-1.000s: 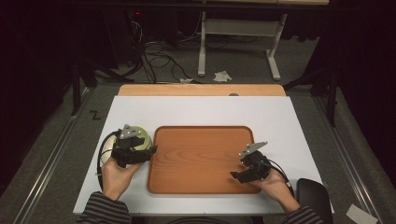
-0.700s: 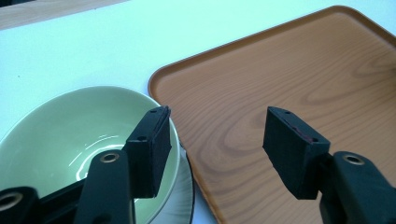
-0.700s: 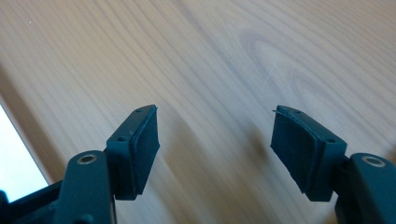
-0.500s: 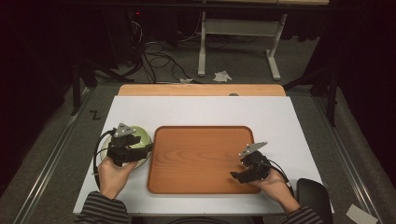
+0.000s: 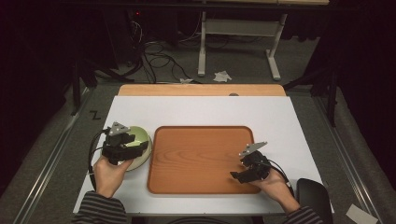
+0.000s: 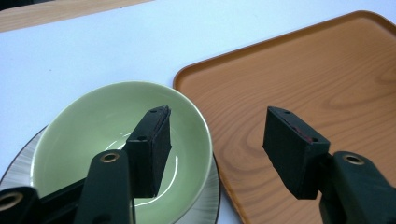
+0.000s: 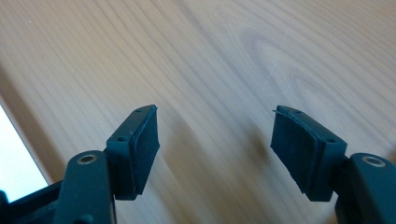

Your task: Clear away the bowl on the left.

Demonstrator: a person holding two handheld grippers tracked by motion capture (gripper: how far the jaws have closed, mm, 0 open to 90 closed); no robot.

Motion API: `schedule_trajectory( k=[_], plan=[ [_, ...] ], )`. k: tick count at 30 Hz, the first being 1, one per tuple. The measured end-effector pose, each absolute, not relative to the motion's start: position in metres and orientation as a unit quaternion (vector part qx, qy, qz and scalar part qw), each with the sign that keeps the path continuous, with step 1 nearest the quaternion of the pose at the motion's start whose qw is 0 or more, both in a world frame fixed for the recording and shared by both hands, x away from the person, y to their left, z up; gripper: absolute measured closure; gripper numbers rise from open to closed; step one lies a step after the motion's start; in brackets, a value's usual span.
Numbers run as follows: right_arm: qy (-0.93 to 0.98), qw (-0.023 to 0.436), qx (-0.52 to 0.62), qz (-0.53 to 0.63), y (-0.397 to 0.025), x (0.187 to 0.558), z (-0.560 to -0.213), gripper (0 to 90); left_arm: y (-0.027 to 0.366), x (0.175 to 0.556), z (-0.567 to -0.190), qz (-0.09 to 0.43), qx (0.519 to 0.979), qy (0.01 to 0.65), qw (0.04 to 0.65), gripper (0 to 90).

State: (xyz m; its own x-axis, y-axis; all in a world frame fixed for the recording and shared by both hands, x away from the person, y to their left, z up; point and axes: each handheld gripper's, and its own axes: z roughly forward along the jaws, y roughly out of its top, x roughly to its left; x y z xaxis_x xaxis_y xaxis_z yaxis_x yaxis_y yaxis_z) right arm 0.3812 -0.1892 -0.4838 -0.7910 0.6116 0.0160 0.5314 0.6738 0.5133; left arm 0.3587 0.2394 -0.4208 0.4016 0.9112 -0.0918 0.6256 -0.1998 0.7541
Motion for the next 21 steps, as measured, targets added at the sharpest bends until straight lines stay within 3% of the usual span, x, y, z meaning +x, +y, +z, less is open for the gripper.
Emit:
schedule_trajectory(
  k=[21],
  plan=[
    [0.911,0.077,0.316,0.254,-0.188,0.381,-0.484,33.8,0.264,0.363,-0.424,0.196,0.729,0.546,0.364,41.8]
  ],
)
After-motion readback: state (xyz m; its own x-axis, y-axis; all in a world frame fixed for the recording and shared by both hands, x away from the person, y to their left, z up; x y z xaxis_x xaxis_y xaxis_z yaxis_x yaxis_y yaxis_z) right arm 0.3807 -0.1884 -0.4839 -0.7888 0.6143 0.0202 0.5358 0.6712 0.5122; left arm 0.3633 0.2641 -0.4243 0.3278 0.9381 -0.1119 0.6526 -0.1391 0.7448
